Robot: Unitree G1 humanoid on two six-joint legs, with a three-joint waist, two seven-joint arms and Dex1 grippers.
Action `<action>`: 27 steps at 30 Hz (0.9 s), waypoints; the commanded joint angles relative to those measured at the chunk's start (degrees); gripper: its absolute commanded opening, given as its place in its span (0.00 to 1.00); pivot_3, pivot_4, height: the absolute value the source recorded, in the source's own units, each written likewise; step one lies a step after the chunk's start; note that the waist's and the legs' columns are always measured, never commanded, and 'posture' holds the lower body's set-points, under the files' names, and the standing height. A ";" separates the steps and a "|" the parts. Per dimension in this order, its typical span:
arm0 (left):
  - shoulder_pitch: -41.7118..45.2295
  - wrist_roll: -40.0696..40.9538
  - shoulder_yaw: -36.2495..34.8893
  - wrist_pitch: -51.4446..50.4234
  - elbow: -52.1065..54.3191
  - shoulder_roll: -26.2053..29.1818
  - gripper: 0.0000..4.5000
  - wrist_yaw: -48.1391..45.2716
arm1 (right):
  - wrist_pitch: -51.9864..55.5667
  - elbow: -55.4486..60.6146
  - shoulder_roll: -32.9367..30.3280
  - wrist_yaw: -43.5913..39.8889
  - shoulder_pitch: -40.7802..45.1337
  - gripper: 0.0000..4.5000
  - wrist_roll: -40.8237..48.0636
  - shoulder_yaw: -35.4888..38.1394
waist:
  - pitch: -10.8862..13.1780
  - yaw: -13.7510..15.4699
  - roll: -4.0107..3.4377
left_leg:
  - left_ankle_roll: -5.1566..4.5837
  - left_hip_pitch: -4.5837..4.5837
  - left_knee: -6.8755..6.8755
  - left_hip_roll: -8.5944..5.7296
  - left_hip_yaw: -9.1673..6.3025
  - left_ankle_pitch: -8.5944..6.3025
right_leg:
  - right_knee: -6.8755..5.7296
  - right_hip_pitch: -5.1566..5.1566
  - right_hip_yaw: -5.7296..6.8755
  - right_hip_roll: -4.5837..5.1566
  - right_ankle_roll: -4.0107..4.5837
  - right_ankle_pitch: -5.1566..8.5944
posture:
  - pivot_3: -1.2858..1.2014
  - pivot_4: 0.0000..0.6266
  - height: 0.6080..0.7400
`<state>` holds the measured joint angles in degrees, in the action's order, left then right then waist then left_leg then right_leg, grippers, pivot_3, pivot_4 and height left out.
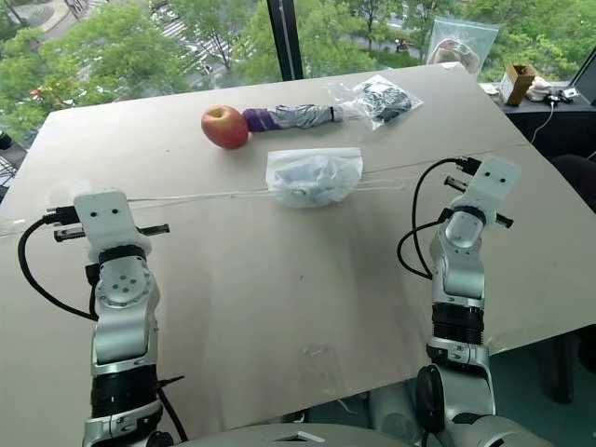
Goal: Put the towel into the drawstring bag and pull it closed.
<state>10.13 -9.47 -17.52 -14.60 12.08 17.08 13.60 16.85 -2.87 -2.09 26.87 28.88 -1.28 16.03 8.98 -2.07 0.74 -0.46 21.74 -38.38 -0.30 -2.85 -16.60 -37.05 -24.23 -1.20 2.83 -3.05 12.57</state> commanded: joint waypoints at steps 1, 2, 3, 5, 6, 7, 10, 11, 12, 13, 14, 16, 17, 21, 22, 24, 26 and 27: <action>4.20 -1.38 -2.02 4.06 -0.62 5.91 0.01 -1.59 | -6.08 2.48 -5.69 -5.26 3.37 0.00 -2.74 -3.05 | 0.03 -0.07 -0.03 | 0.00 0.01 0.00 0.00 -0.01 0.00 | 0.00 -0.01 0.02 -0.01 0.00 0.00 | 0.52 0.24 1.00; 6.15 -1.51 -1.38 4.78 -0.97 7.50 0.01 -2.50 | -7.83 2.57 -7.24 -7.41 5.04 0.00 -3.39 -4.74 | 0.09 -0.10 -0.03 | 0.00 0.01 0.00 -0.01 -0.01 0.00 | -0.01 -0.01 0.02 -0.01 0.00 0.00 | 0.52 0.24 1.00; 8.78 -1.61 -0.61 5.65 -1.60 9.41 0.01 -3.64 | -9.40 2.43 -8.99 -9.45 7.16 0.00 -3.97 -6.23 | 0.10 -0.14 -0.04 | 0.00 0.03 -0.01 -0.03 -0.01 0.00 | -0.01 -0.02 0.02 -0.01 0.00 0.00 | 0.52 0.24 1.00; 15.08 -1.92 0.60 7.69 -3.42 13.45 0.01 -5.63 | -12.43 1.35 -12.43 -12.08 11.79 0.00 -5.22 -7.81 | 0.10 -0.16 -0.03 | 0.04 0.01 -0.02 -0.06 -0.01 0.03 | -0.02 -0.02 0.01 -0.01 -0.01 -0.01 | 0.52 0.24 1.00; 17.59 -2.05 0.77 8.51 -4.31 14.85 0.01 -6.07 | -13.56 0.64 -13.73 -12.72 13.50 0.00 -5.71 -8.04 | 0.11 -0.15 -0.02 | 0.06 0.01 -0.03 -0.07 -0.01 0.04 | -0.03 -0.01 0.04 -0.01 -0.01 0.00 | 0.52 0.24 1.00; 20.82 -2.36 0.78 9.53 -5.65 16.72 0.01 -6.38 | -14.62 -0.45 -15.33 -12.86 15.68 0.00 -6.19 -7.67 | 0.10 -0.13 -0.01 | 0.07 0.03 -0.02 -0.07 -0.01 0.04 | -0.01 -0.01 0.10 -0.01 -0.01 0.00 | 0.52 0.24 1.00; 29.25 -2.33 -0.56 12.16 -10.45 20.82 0.01 -5.52 | -16.98 -3.41 -19.36 -12.10 21.52 0.00 -6.93 -5.71 | 0.09 -0.12 -0.01 | 0.23 0.08 0.06 -0.06 0.00 0.13 | 0.12 0.00 0.23 -0.01 -0.01 0.01 | 0.52 0.24 1.00; 30.85 -2.31 -1.08 13.10 -11.91 21.68 0.01 -4.95 | -17.50 -3.84 -20.16 -11.83 22.71 0.00 -7.11 -5.43 | 0.09 -0.13 -0.01 | 0.28 0.12 0.08 -0.06 0.01 0.16 | 0.21 -0.01 0.23 0.00 -0.01 0.01 | 0.52 0.24 1.00; 32.48 -2.06 -1.84 13.87 -13.34 22.45 0.01 -4.23 | -17.76 -4.06 -20.75 -11.63 23.65 0.00 -7.19 -5.22 | 0.09 -0.14 -0.01 | 0.29 0.14 0.12 -0.06 0.01 0.17 | 0.26 -0.02 0.21 0.01 -0.01 0.01 | 0.52 0.24 1.00; 33.65 -1.85 -2.46 14.47 -14.44 23.01 0.01 -3.66 | -17.91 -4.19 -21.09 -11.55 24.20 0.00 -7.28 -5.12 | 0.09 -0.20 -0.01 | 0.29 0.15 0.15 -0.06 0.01 0.16 | 0.27 -0.06 0.16 0.05 -0.02 0.02 | 0.52 0.24 1.00; 34.79 -1.83 -2.95 15.08 -15.42 23.65 0.01 -3.21 | -17.94 -4.14 -21.33 -11.49 24.60 0.00 -7.37 -4.96 | 0.08 -0.33 0.00 | 0.29 0.22 0.21 -0.06 0.01 0.16 | 0.23 -0.14 0.11 0.06 -0.03 0.01 | 0.52 0.24 1.00; 36.24 -1.88 -3.12 16.43 -17.13 24.55 0.01 -3.10 | -18.55 -4.15 -21.99 -11.69 24.81 0.00 -8.12 -5.04 | 0.08 -0.39 0.01 | 0.26 0.32 0.26 -0.05 0.11 0.14 | 0.20 -0.30 0.02 0.10 -0.04 0.01 | 0.52 0.24 1.00; 36.69 -1.84 -3.05 17.11 -18.08 24.87 0.01 -3.21 | -19.57 -4.38 -23.02 -11.75 24.78 0.00 -9.47 -5.45 | 0.08 -0.40 0.00 | 0.26 0.47 0.24 -0.05 0.11 0.15 | 0.18 -0.46 0.02 0.10 -0.05 0.00 | 0.52 0.24 1.00; 33.91 -0.72 -0.79 15.63 -22.34 23.22 0.01 -6.51 | -18.00 -6.74 -23.98 -15.59 21.44 0.00 -10.00 -7.24 | 0.07 -0.27 0.03 | 0.27 0.72 0.09 -0.08 0.11 0.15 | 0.14 -0.70 0.03 0.13 -0.05 0.00 | 0.52 0.24 1.00; 32.90 -0.56 0.28 15.94 -22.76 22.75 0.01 -7.90 | -17.44 -6.67 -23.16 -16.45 20.51 0.00 -9.35 -7.65 | 0.03 -0.28 0.04 | 0.27 0.72 0.05 -0.09 0.13 0.15 | 0.19 -0.69 0.05 0.13 -0.05 0.00 | 0.52 0.24 1.00; 31.84 -0.37 0.13 16.41 -21.68 21.49 0.01 -7.36 | -18.43 -4.95 -22.90 -15.08 19.97 0.00 -10.41 -7.21 | 0.01 -0.23 0.06 | 0.27 0.58 0.05 -0.09 0.21 0.15 | 0.15 -0.57 0.07 0.12 -0.05 0.00 | 0.52 0.24 1.00; 32.52 -0.77 -1.46 17.01 -20.22 21.98 0.01 -5.72 | -20.39 -3.09 -23.86 -12.09 21.32 0.00 -12.06 -5.56 | 0.11 -0.26 0.10 | 0.26 0.68 -0.02 -0.09 0.21 0.16 | 0.04 -0.66 0.04 0.13 -0.04 0.00 | 0.52 0.24 1.00; 32.87 -0.99 -1.78 17.43 -19.88 22.44 0.01 -5.54 | -21.02 -2.70 -24.38 -11.38 21.78 0.00 -12.72 -5.26 | 0.13 -0.28 0.16 | 0.27 0.98 -0.13 -0.09 0.16 0.17 | -0.14 -0.98 -0.02 0.13 -0.04 -0.02 | 0.52 0.24 1.00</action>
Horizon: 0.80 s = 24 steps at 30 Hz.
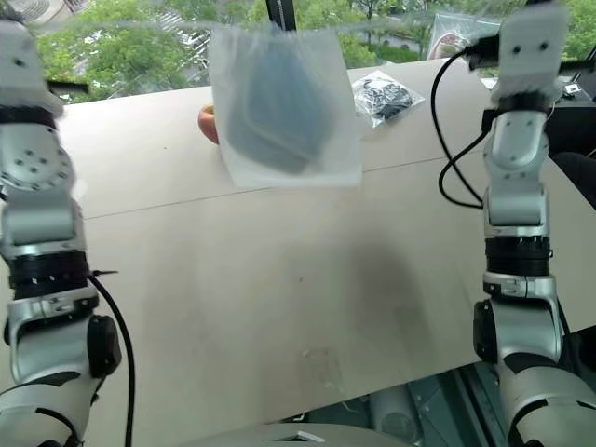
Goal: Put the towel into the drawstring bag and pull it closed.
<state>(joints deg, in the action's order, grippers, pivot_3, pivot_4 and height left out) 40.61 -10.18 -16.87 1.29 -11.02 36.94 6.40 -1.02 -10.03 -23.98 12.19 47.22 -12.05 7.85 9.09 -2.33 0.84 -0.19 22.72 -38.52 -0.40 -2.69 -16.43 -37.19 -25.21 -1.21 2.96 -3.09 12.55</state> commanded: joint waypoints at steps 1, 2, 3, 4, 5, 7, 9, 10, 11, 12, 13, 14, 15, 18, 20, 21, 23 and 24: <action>2.43 -0.17 -1.92 1.12 3.02 2.83 0.01 0.55 | -3.15 4.19 -2.56 2.98 3.32 0.00 -1.93 2.74 | 0.02 -0.03 0.06 | 0.01 0.15 -0.07 -0.01 0.00 0.01 | -0.26 -0.18 -0.06 0.00 0.00 0.00 | 0.52 0.24 1.00; 2.15 0.24 -1.18 0.43 2.40 2.58 0.01 -0.72 | -2.69 3.07 -2.42 1.32 2.73 0.00 -1.57 1.72 | 0.02 -0.03 0.07 | 0.03 0.14 -0.10 -0.01 0.02 0.02 | -0.47 -0.21 -0.10 0.01 0.00 0.00 | 0.52 0.24 1.00; 1.74 0.82 -0.71 0.04 1.94 2.13 0.01 -1.50 | -2.33 2.03 -2.23 -0.18 2.05 0.00 -1.25 0.70 | -0.03 -0.03 0.10 | 0.04 0.13 -0.08 -0.01 0.01 0.02 | -0.45 -0.21 -0.09 0.00 0.00 0.00 | 0.52 0.24 1.00; 1.22 1.10 -0.88 0.14 2.01 1.55 0.01 -1.06 | -2.65 1.52 -1.88 -0.41 1.33 0.00 -1.16 0.24 | -0.09 -0.06 0.13 | 0.05 0.08 -0.06 -0.01 0.01 0.03 | -0.45 -0.19 -0.08 0.00 0.00 0.00 | 0.52 0.24 1.00; 0.93 0.89 -1.48 1.08 2.92 1.33 0.01 0.07 | -2.98 2.01 -1.31 0.79 1.24 0.00 -0.86 1.05 | -0.09 -0.07 0.13 | 0.04 -0.04 -0.02 -0.01 0.03 0.03 | -0.41 -0.11 -0.09 -0.01 -0.01 0.01 | 0.52 0.24 1.00; 1.37 -0.24 -2.28 3.23 4.75 2.32 0.01 1.43 | -4.65 3.21 -1.57 3.01 2.90 0.00 -1.26 2.52 | -0.06 -0.16 0.14 | 0.04 -0.06 -0.04 -0.01 0.13 0.03 | -0.42 -0.14 -0.19 -0.01 -0.01 0.01 | 0.52 0.24 1.00; 1.51 0.09 -1.51 1.95 4.00 2.66 0.01 -0.12 | -4.22 2.05 -2.06 1.39 3.53 0.00 -1.32 1.73 | -0.07 -0.11 0.15 | 0.04 0.00 -0.05 -0.01 0.20 0.03 | -0.45 -0.24 -0.26 0.00 0.00 0.00 | 0.52 0.24 1.00; 1.12 0.59 -1.40 1.57 3.29 2.38 0.01 -0.57 | -3.74 1.09 -1.86 0.39 3.10 0.00 -1.01 1.14 | -0.07 -0.11 0.15 | 0.04 0.00 -0.05 -0.01 0.21 0.03 | -0.45 -0.24 -0.26 0.00 0.00 0.00 | 0.52 0.24 1.00; 0.48 0.80 -1.70 1.29 2.89 2.12 0.01 -0.33 | -3.41 0.48 -1.47 0.13 2.15 0.00 -0.81 0.94 | -0.09 -0.10 0.17 | 0.04 -0.04 -0.05 -0.01 0.26 0.03 | -0.44 -0.24 -0.28 0.00 0.00 0.00 | 0.52 0.24 1.00; -0.22 1.08 -2.24 1.35 2.70 1.97 0.01 -0.09 | -3.60 0.20 -1.08 0.14 1.00 0.00 -0.44 1.17 | -0.12 -0.12 0.22 | 0.04 -0.09 -0.05 -0.01 0.34 0.03 | -0.43 -0.22 -0.28 0.00 0.00 0.01 | 0.52 0.24 1.00; -1.00 0.78 -2.67 1.57 2.84 2.21 0.01 0.26 | -4.27 0.18 -1.12 0.34 -0.15 0.00 -0.56 1.41 | -0.13 -0.11 0.24 | 0.04 -0.10 -0.06 0.00 0.44 0.03 | -0.44 -0.21 -0.28 -0.01 0.00 0.00 | 0.52 0.24 1.00; -1.53 0.54 -2.90 1.69 2.95 2.45 0.01 0.45 | -4.74 0.22 -1.19 0.44 -0.87 0.00 -0.69 1.55 | -0.13 -0.10 0.24 | 0.04 -0.10 -0.06 0.00 0.48 0.03 | -0.45 -0.21 -0.28 -0.01 0.00 0.01 | 0.52 0.24 1.00; -2.42 0.30 -3.38 1.78 3.38 2.70 0.01 0.76 | -4.96 0.22 -1.60 0.72 -1.82 0.00 -1.04 1.92 | -0.13 -0.09 0.24 | 0.04 -0.10 -0.06 0.00 0.50 0.03 | -0.45 -0.21 -0.30 -0.01 0.00 0.00 | 0.52 0.24 1.00; -8.14 1.16 -6.72 -0.97 6.56 0.73 0.01 2.64 | -1.40 -1.43 -1.19 3.98 -5.87 0.00 1.00 6.85 | -0.13 -0.11 0.24 | 0.04 -0.09 -0.06 0.01 0.56 0.03 | -0.50 -0.22 -0.35 0.00 0.00 0.00 | 0.52 0.24 1.00; -12.41 1.38 -8.44 -2.98 9.31 -1.28 0.01 3.65 | 0.64 -2.41 -0.54 5.51 -7.81 0.00 2.61 9.22 | -0.13 -0.05 0.24 | 0.03 -0.08 -0.06 0.06 0.53 0.02 | -0.56 -0.22 -0.42 0.01 -0.01 0.00 | 0.52 0.24 1.00; -14.52 1.44 -9.31 -4.09 10.85 -2.48 0.01 4.30 | 1.23 -2.69 -0.35 6.26 -8.59 0.00 3.09 10.02 | -0.13 -0.03 0.24 | 0.03 -0.07 -0.06 0.10 0.54 0.02 | -0.56 -0.22 -0.45 0.02 -0.01 0.00 | 0.52 0.24 1.00; -18.57 2.21 -11.91 -7.03 13.80 -5.87 0.01 6.52 | 2.54 -3.18 0.24 7.99 -9.92 0.00 4.26 11.94 | -0.13 -0.06 0.24 | 0.02 -0.06 -0.07 0.11 0.54 0.02 | -0.54 -0.24 -0.48 0.02 -0.01 0.00 | 0.52 0.24 1.00; -20.16 2.55 -13.35 -9.00 15.14 -7.72 0.01 7.97 | 3.03 -3.27 0.41 8.82 -10.40 0.00 4.70 12.62 | -0.13 -0.08 0.24 | 0.02 -0.08 -0.07 0.12 0.54 0.02 | -0.53 -0.24 -0.51 0.02 -0.01 0.00 | 0.52 0.24 1.00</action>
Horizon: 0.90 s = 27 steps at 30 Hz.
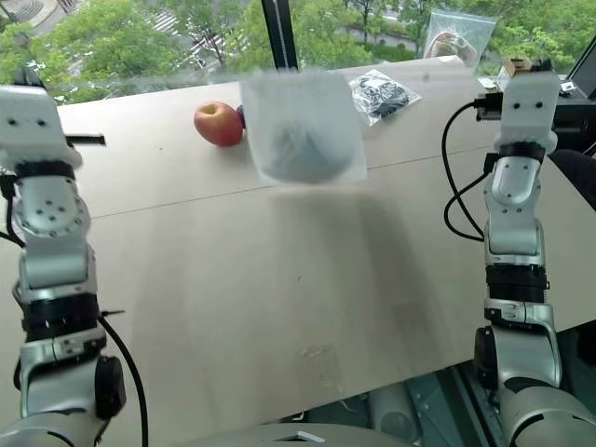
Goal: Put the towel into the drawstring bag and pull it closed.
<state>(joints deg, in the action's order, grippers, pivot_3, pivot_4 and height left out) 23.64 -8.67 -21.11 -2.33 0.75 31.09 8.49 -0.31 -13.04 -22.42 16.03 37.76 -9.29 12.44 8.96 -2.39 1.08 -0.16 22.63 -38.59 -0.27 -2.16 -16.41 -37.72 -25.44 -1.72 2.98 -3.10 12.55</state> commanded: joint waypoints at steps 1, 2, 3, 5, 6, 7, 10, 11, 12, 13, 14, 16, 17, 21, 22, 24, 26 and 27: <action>-5.17 1.24 -10.89 -7.72 5.31 -4.37 0.01 7.79 | 2.71 -0.49 -0.97 6.09 -1.48 0.00 2.45 8.86 | 0.00 0.02 0.00 | 0.00 -0.04 0.00 0.01 0.00 0.00 | 0.04 0.00 -0.04 0.00 0.00 0.00 | 0.52 0.24 1.00; -7.28 1.05 -11.96 -9.33 7.18 -6.36 0.01 9.10 | 3.02 -0.61 -0.69 7.42 -1.90 0.00 2.88 9.73 | 0.00 -0.01 0.01 | 0.00 -0.06 0.00 0.01 0.00 0.00 | 0.03 0.00 -0.04 -0.01 0.00 0.00 | 0.52 0.24 1.00; -9.05 0.79 -12.71 -10.47 8.64 -7.82 0.01 10.05 | 3.55 -0.60 -0.37 8.79 -2.24 0.00 3.26 10.60 | -0.02 0.02 0.03 | -0.01 -0.10 0.00 0.02 0.01 0.00 | 0.01 0.00 -0.06 -0.01 0.00 0.00 | 0.52 0.24 1.00; -11.41 0.11 -13.44 -11.67 10.51 -9.00 0.01 10.94 | 4.57 -0.58 0.33 11.22 -2.64 0.00 4.24 11.97 | -0.06 0.02 0.10 | -0.20 -0.20 0.00 0.04 0.06 -0.11 | -0.10 0.03 -0.16 -0.04 0.00 0.00 | 0.52 0.24 1.00; -11.94 0.04 -14.17 -12.26 10.77 -8.96 0.01 11.42 | 5.29 -0.93 0.86 12.36 -2.74 0.00 5.28 12.82 | -0.06 0.06 0.11 | -0.21 -0.28 -0.01 0.05 0.09 -0.12 | -0.20 0.05 -0.21 -0.04 0.01 0.00 | 0.52 0.24 1.00; -12.22 0.04 -14.61 -12.72 10.93 -8.87 0.01 11.76 | 5.76 -1.23 1.15 13.14 -2.79 0.00 6.08 13.27 | -0.06 0.09 0.11 | -0.22 -0.32 -0.01 0.04 0.08 -0.13 | -0.21 0.09 -0.20 -0.06 0.03 -0.02 | 0.52 0.24 1.00; -12.06 3.27 -12.69 -11.58 9.89 -7.43 0.01 6.98 | 6.33 -2.99 1.67 5.12 -2.00 0.00 11.86 10.14 | -0.06 0.21 0.11 | -0.25 -0.76 -0.02 0.00 0.09 -0.13 | -0.19 0.53 -0.15 -0.11 0.12 -0.07 | 0.52 0.24 1.00; -11.81 5.59 -11.36 -10.67 9.42 -7.36 0.01 4.25 | 6.45 -3.16 1.82 0.81 -1.72 0.00 13.93 8.13 | -0.06 0.15 0.11 | -0.26 -0.99 -0.01 0.00 0.07 -0.14 | -0.14 0.80 -0.11 -0.14 0.12 -0.07 | 0.52 0.24 1.00; -11.72 8.13 -8.96 -10.08 9.07 -7.34 0.01 0.45 | 7.02 -2.81 2.11 -5.16 -1.60 0.00 16.58 5.66 | -0.06 0.10 0.10 | -0.27 -1.07 -0.02 0.00 0.07 -0.14 | -0.11 0.90 -0.11 -0.18 0.12 -0.07 | 0.52 0.24 1.00; -11.69 9.80 -7.40 -9.73 8.84 -7.32 0.01 -2.02 | 7.44 -2.55 2.28 -8.94 -1.57 0.00 18.27 4.22 | -0.06 0.06 0.10 | -0.27 -1.11 -0.02 0.00 0.07 -0.14 | -0.10 0.95 -0.11 -0.19 0.12 -0.07 | 0.52 0.24 1.00; -12.02 11.19 -4.41 -9.54 8.67 -7.01 0.01 -6.07 | 8.36 -1.59 1.82 -14.93 -2.17 0.00 19.83 1.73 | -0.05 0.04 0.09 | -0.28 -1.20 -0.02 0.00 0.09 -0.13 | -0.10 1.02 -0.11 -0.20 0.12 -0.07 | 0.52 0.24 1.00; -13.36 14.46 2.46 -10.34 9.21 -6.27 0.01 -16.25 | 10.57 2.91 -0.76 -29.86 -5.32 0.00 22.84 -4.56 | -0.05 0.14 0.08 | -0.28 -1.27 -0.01 0.00 0.15 -0.14 | -0.05 1.12 -0.04 -0.22 0.12 -0.06 | 0.52 0.24 1.00; -14.13 15.33 5.12 -10.84 9.64 -5.66 0.01 -20.15 | 11.57 5.25 -2.46 -36.45 -7.16 0.00 24.12 -7.12 | -0.05 0.29 0.08 | -0.28 -1.28 0.00 0.01 0.09 -0.14 | 0.06 1.23 0.08 -0.22 0.13 -0.06 | 0.52 0.24 1.00; -18.43 16.41 11.36 -11.57 11.51 -1.45 0.16 -31.05 | 16.40 13.85 -12.45 -59.03 -17.25 0.32 29.23 -13.97 | -0.05 0.26 0.08 | -0.29 -1.16 0.06 0.06 -0.07 -0.15 | 0.36 1.27 0.28 -0.23 0.12 -0.04 | 0.52 0.24 1.00; -19.65 17.21 11.80 -11.88 11.91 -0.47 0.22 -33.21 | 16.41 14.37 -14.50 -61.39 -19.01 0.42 29.06 -14.36 | -0.04 0.26 0.07 | -0.30 -1.07 0.06 0.10 -0.12 -0.15 | 0.46 1.26 0.33 -0.23 0.12 -0.04 | 0.52 0.24 1.00; -23.12 20.35 11.93 -13.08 13.49 1.41 0.35 -38.63 | 14.96 13.27 -16.55 -62.66 -20.99 0.55 28.65 -12.43 | 0.01 0.15 0.03 | -0.34 -1.01 0.09 0.35 -0.19 -0.17 | 0.62 1.21 0.25 -0.23 0.12 -0.06 | 0.52 0.24 1.00; -27.37 24.07 10.59 -14.69 15.64 3.09 0.39 -43.28 | 15.55 13.08 -18.99 -67.14 -23.39 0.60 31.46 -9.80 | 0.01 0.10 0.01 | -0.36 -1.07 0.09 0.37 -0.15 -0.19 | 0.65 1.24 0.21 -0.23 0.12 -0.06 | 0.52 0.24 1.00; -29.24 25.61 9.86 -15.53 16.59 3.98 0.48 -45.00 | 15.53 13.10 -19.89 -69.08 -24.46 0.68 32.53 -8.88 | 0.03 0.16 -0.02 | -0.40 -1.10 0.10 0.38 -0.11 -0.21 | 0.67 1.24 0.17 -0.23 0.12 -0.06 | 0.52 0.24 1.00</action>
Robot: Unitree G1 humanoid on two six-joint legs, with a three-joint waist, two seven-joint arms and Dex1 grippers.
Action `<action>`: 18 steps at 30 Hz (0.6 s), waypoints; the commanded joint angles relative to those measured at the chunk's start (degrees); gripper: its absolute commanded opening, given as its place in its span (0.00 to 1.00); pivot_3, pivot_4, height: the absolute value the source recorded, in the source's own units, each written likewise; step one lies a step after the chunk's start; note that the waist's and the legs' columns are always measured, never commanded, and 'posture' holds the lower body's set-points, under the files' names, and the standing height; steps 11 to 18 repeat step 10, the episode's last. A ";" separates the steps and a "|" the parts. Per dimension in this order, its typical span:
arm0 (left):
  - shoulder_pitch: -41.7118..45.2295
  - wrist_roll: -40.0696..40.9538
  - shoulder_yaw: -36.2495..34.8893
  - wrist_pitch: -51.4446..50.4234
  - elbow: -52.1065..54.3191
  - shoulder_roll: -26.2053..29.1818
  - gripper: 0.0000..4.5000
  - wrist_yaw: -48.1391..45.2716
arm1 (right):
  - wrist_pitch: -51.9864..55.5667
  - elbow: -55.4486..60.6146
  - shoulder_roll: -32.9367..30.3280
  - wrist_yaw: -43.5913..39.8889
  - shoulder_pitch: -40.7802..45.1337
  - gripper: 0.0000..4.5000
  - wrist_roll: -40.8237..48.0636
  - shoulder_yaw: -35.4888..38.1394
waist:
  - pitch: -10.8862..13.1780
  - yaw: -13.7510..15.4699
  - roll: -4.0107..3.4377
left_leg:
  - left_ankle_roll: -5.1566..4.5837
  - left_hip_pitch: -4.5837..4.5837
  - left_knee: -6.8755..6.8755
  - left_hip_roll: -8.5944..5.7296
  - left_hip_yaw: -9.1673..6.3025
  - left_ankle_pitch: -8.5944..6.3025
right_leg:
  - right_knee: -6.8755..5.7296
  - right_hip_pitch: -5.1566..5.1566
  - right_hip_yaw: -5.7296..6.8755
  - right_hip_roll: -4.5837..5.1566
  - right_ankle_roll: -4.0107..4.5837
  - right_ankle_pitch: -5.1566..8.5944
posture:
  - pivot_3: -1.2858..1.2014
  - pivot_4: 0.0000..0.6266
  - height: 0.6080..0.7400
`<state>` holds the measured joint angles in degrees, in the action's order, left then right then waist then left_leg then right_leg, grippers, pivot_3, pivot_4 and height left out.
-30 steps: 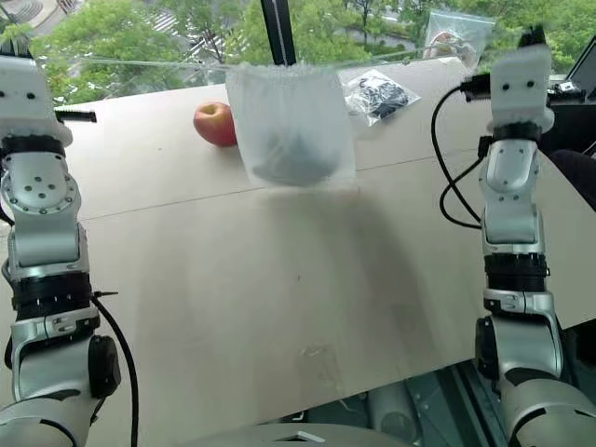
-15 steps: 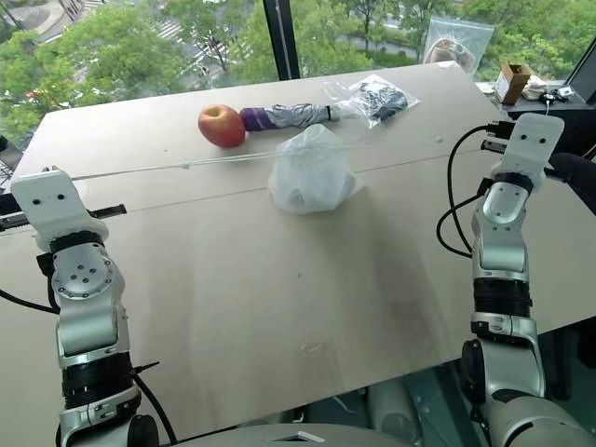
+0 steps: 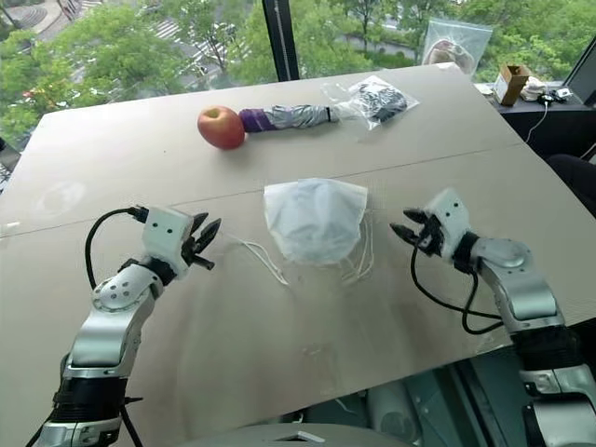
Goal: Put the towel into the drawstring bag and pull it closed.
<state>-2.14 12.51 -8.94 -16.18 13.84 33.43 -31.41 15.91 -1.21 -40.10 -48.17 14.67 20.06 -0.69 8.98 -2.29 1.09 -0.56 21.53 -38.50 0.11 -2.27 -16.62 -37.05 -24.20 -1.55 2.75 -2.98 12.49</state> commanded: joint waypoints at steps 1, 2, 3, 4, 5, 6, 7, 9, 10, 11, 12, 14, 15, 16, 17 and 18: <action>-5.51 5.58 -3.05 -2.92 4.31 2.64 0.56 -6.46 | -0.90 1.02 -2.84 -6.50 -2.37 0.69 4.16 5.25 | 0.02 0.10 -0.01 | -0.02 0.01 0.00 0.00 0.00 -0.01 | 0.01 0.00 0.01 0.00 0.00 0.00 | 0.52 0.24 1.00; -7.06 6.05 -3.53 -3.45 4.82 3.40 0.56 -7.35 | -1.17 0.59 -3.08 -7.50 -3.01 0.69 4.61 5.97 | 0.02 0.13 0.01 | -0.02 0.01 0.00 0.02 0.00 -0.01 | 0.01 0.00 0.03 -0.02 0.00 0.00 | 0.52 0.24 1.00; -8.95 6.90 -4.14 -4.02 5.36 4.13 0.56 -8.67 | -2.00 -0.37 -3.30 -8.61 -3.78 0.69 4.74 6.68 | 0.03 0.17 0.01 | -0.02 0.01 0.00 0.05 0.04 -0.01 | 0.02 0.02 0.08 -0.06 0.01 0.01 | 0.52 0.24 1.00; -10.17 7.53 -4.54 -4.34 5.73 4.59 0.56 -9.53 | -2.55 -1.05 -3.39 -9.38 -4.26 0.69 4.74 7.15 | 0.02 0.26 0.01 | -0.02 0.01 0.00 0.07 0.06 -0.01 | 0.02 0.03 0.09 -0.07 0.01 0.01 | 0.52 0.24 1.00; -11.87 7.18 -4.97 -3.32 5.61 5.35 0.56 -10.60 | -4.20 -2.85 -3.45 -10.36 -4.78 0.69 4.23 7.55 | 0.03 0.33 0.00 | -0.02 0.00 -0.01 0.07 0.11 -0.01 | 0.01 0.04 0.12 -0.10 0.02 0.02 | 0.52 0.24 1.00; -13.29 7.00 -5.43 -2.74 5.60 5.74 0.56 -11.18 | -5.85 -4.47 -3.46 -11.33 -5.22 0.69 3.80 7.93 | 0.03 0.34 -0.01 | -0.02 -0.04 -0.01 0.07 0.14 -0.01 | 0.01 0.08 0.11 -0.11 0.02 0.02 | 0.52 0.24 1.00; -14.53 7.09 -5.75 -2.38 5.79 6.05 0.56 -11.82 | -7.04 -5.74 -3.21 -12.00 -5.31 0.69 3.81 8.40 | 0.04 0.39 -0.02 | -0.02 -0.12 -0.01 0.07 0.16 -0.01 | 0.01 0.15 0.10 -0.11 0.02 0.02 | 0.52 0.24 1.00; -15.94 7.33 -5.96 -2.17 6.55 6.25 0.56 -12.33 | -8.35 -7.47 -2.58 -13.14 -4.92 0.69 4.41 9.05 | 0.08 0.40 -0.06 | -0.02 -0.63 0.05 0.07 0.27 -0.02 | 0.13 0.66 0.06 -0.10 0.23 0.16 | 0.52 0.24 1.00; -16.44 7.75 -5.95 -2.51 7.32 6.26 0.56 -12.56 | -8.66 -7.94 -2.17 -13.60 -4.59 0.69 4.91 9.28 | 0.08 0.40 -0.06 | -0.02 -0.70 0.06 0.07 0.29 -0.02 | 0.13 0.71 0.02 -0.10 0.23 0.17 | 0.52 0.24 1.00; -16.44 7.75 -5.95 -2.51 7.32 6.26 0.56 -12.56 | -8.66 -7.94 -2.17 -13.60 -4.59 0.69 4.91 9.28 | 0.08 0.40 -0.06 | -0.02 -0.70 0.06 0.07 0.29 -0.02 | 0.13 0.71 0.02 -0.10 0.23 0.17 | 0.52 0.24 1.00; -16.44 7.75 -5.95 -2.51 7.32 6.26 0.56 -12.56 | -8.66 -7.94 -2.17 -13.60 -4.59 0.69 4.91 9.28 | 0.08 0.40 -0.06 | -0.02 -0.70 0.06 0.07 0.29 -0.02 | 0.13 0.71 0.02 -0.10 0.23 0.17 | 0.52 0.24 1.00; -16.44 7.75 -5.95 -2.51 7.32 6.26 0.56 -12.56 | -8.66 -7.94 -2.17 -13.60 -4.59 0.69 4.91 9.28 | 0.08 0.40 -0.06 | -0.02 -0.70 0.06 0.07 0.29 -0.02 | 0.13 0.71 0.02 -0.10 0.23 0.17 | 0.52 0.24 1.00; -16.44 7.75 -5.95 -2.51 7.32 6.26 0.56 -12.56 | -8.66 -7.94 -2.17 -13.60 -4.59 0.69 4.91 9.28 | 0.08 0.40 -0.06 | -0.02 -0.70 0.06 0.07 0.29 -0.02 | 0.13 0.71 0.02 -0.10 0.23 0.17 | 0.52 0.24 1.00; -16.44 7.75 -5.95 -2.51 7.32 6.26 0.56 -12.56 | -8.66 -7.94 -2.17 -13.60 -4.59 0.69 4.91 9.28 | 0.08 0.40 -0.06 | -0.02 -0.70 0.06 0.07 0.29 -0.02 | 0.13 0.71 0.02 -0.10 0.23 0.17 | 0.52 0.24 1.00; -16.44 7.75 -5.95 -2.51 7.32 6.26 0.56 -12.56 | -8.66 -7.94 -2.17 -13.60 -4.59 0.69 4.91 9.28 | 0.08 0.40 -0.06 | -0.02 -0.70 0.06 0.07 0.29 -0.02 | 0.13 0.71 0.02 -0.10 0.23 0.17 | 0.52 0.24 1.00; -16.44 7.75 -5.95 -2.51 7.32 6.26 0.56 -12.56 | -8.66 -7.94 -2.17 -13.60 -4.59 0.69 4.91 9.28 | 0.08 0.40 -0.06 | -0.02 -0.70 0.06 0.07 0.29 -0.02 | 0.13 0.71 0.02 -0.10 0.23 0.17 | 0.52 0.24 1.00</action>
